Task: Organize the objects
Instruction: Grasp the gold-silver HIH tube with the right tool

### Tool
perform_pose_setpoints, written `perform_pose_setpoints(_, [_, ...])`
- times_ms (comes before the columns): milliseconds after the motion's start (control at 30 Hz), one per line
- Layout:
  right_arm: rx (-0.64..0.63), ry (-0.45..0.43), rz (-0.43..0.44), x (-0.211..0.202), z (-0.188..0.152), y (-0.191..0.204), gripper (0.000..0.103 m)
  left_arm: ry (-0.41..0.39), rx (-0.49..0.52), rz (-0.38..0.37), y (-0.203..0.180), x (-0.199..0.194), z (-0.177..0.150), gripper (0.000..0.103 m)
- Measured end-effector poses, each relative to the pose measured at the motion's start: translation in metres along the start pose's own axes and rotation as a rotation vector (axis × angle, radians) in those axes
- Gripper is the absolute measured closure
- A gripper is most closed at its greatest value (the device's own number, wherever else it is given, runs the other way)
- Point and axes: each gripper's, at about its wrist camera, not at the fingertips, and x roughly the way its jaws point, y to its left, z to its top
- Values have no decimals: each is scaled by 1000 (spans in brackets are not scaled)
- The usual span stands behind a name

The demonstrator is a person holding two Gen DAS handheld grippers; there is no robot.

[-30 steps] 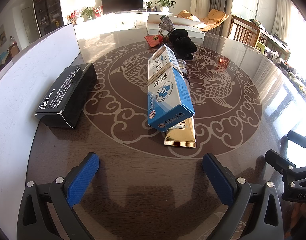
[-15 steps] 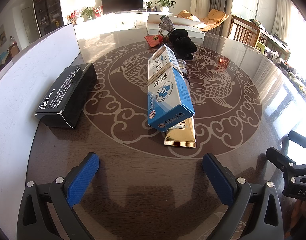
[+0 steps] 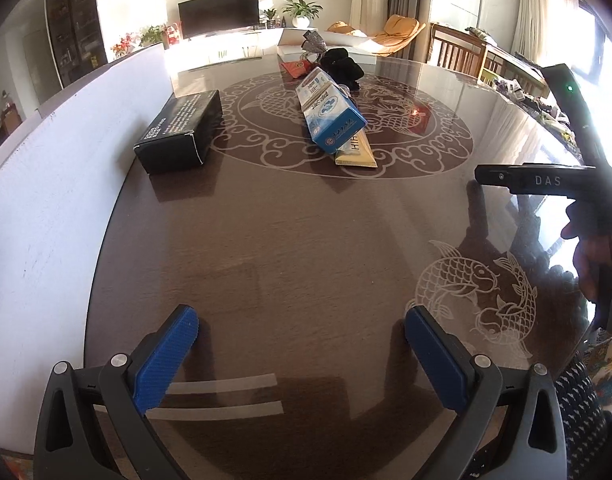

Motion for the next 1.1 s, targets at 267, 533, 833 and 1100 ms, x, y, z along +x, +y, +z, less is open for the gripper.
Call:
perform_pose_setpoints(267, [-97, 16, 17, 39, 72, 80, 0, 13, -36, 28, 2, -8, -10, 0])
perform_pose_setpoints(533, [-38, -35, 165, 39, 96, 124, 2, -17, -54, 42, 4, -14, -18, 0])
perform_pose_setpoints(833, [-147, -7, 121, 52, 91, 133, 62, -38, -60, 48, 4, -15, -21, 0])
perform_pose_setpoints(1100, [-166, -67, 86, 12, 27, 44, 75, 7, -55, 18, 5, -15, -17, 0])
